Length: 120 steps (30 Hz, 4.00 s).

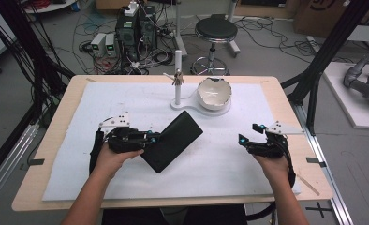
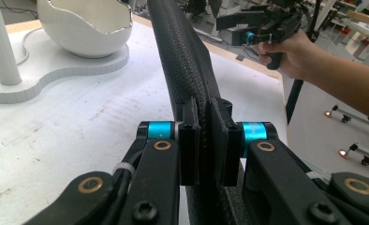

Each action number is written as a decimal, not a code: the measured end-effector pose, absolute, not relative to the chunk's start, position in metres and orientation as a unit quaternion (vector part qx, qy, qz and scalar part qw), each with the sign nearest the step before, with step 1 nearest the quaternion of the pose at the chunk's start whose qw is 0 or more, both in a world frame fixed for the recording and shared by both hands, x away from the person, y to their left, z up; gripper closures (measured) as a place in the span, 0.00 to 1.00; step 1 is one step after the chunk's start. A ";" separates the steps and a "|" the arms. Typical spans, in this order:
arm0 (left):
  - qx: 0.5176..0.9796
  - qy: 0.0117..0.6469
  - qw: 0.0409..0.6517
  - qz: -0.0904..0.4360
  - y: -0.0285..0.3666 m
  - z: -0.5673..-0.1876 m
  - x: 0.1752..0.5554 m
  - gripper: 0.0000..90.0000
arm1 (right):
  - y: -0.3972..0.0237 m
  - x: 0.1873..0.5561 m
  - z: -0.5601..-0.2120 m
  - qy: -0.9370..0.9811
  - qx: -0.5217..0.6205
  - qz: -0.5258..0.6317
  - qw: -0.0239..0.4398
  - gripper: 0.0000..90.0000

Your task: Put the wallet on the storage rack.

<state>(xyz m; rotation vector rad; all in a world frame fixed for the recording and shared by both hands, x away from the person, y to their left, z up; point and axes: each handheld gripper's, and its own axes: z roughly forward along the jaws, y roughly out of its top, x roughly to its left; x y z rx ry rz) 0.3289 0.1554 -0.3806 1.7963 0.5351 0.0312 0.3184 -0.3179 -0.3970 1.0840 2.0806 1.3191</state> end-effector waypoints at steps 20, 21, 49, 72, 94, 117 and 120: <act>0.807 0.105 0.580 -0.001 0.146 -0.365 0.313 0.91 | -0.260 0.314 -0.370 0.800 0.228 0.548 0.084 0.23; 0.808 0.100 0.580 -0.003 0.145 -0.365 0.313 0.91 | -0.260 0.314 -0.370 0.800 0.228 0.548 0.084 0.23; 0.776 0.130 0.617 0.020 0.139 -0.373 0.316 0.56 | -0.217 0.317 -0.379 0.852 0.158 0.497 -0.050 0.86; 0.798 0.248 0.543 0.080 0.185 -0.385 0.329 0.22 | -0.278 0.321 -0.346 0.825 0.248 0.503 0.072 0.86; 0.822 0.275 0.485 0.117 0.207 -0.391 0.333 0.21 | -0.282 0.392 -0.233 0.855 0.314 0.366 0.190 0.86; 0.814 0.280 0.500 0.097 0.208 -0.396 0.337 0.21 | -0.239 0.489 -0.252 0.906 0.343 0.197 0.149 0.86; 0.816 0.278 0.497 0.099 0.208 -0.396 0.337 0.21 | -0.240 0.498 -0.263 0.901 0.350 0.212 0.144 0.85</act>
